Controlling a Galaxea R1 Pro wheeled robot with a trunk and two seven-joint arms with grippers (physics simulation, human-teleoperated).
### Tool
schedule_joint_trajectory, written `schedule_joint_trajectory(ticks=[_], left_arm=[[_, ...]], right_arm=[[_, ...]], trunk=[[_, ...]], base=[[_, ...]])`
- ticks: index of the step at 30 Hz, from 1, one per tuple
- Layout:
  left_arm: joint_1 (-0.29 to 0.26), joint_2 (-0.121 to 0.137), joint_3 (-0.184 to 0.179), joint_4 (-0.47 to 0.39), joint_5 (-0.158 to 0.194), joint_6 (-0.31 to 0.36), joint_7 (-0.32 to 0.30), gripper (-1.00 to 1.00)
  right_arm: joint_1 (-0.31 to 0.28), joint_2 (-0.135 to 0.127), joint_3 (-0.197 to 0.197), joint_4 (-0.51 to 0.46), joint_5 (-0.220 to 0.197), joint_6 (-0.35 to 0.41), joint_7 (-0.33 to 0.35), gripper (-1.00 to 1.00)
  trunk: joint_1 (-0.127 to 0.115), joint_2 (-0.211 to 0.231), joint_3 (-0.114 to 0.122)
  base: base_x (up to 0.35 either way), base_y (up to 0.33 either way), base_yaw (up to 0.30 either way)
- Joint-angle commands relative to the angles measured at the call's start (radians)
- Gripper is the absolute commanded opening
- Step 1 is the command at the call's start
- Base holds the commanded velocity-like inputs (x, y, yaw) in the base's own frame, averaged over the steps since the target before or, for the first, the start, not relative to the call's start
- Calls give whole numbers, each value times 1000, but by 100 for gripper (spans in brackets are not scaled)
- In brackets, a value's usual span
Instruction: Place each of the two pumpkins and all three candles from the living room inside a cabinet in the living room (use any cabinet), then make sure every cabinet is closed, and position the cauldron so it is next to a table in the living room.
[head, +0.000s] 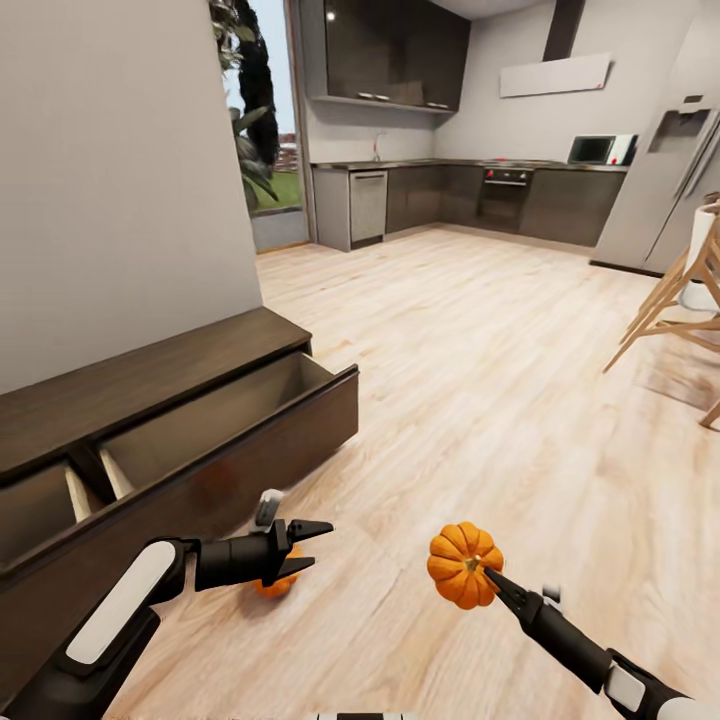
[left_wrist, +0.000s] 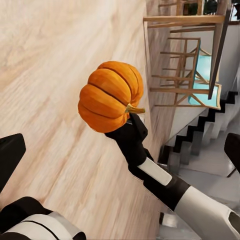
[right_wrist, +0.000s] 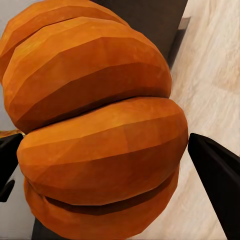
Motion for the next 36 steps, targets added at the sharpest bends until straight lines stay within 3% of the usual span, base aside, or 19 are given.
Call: schedule_joint_trajectory(ticks=[1, 12, 21, 36], left_arm=[[-1, 1, -1, 0, 10, 1, 10, 100], [-1, 1, -1, -1, 11, 1, 10, 100], [-1, -1, -1, 0, 10, 1, 10, 100], [-1, 0, -1, 1, 10, 1, 10, 100]], right_arm=[[-1, 1, 3, 2, -8, 10, 3, -100], [-1, 0, 3, 0, -8, 9, 0, -100], [-1, 0, 6, -2, -4, -2, -1, -100], [-1, -2, 4, -3, -7, 9, 9, -100]], trunk=[[0, 0, 0], [0, 0, 3], [0, 0, 3], [0, 0, 3]], base=[[0, -1, 263], [-110, -3, 255], [-1, -174, 206], [0, -10, 269]])
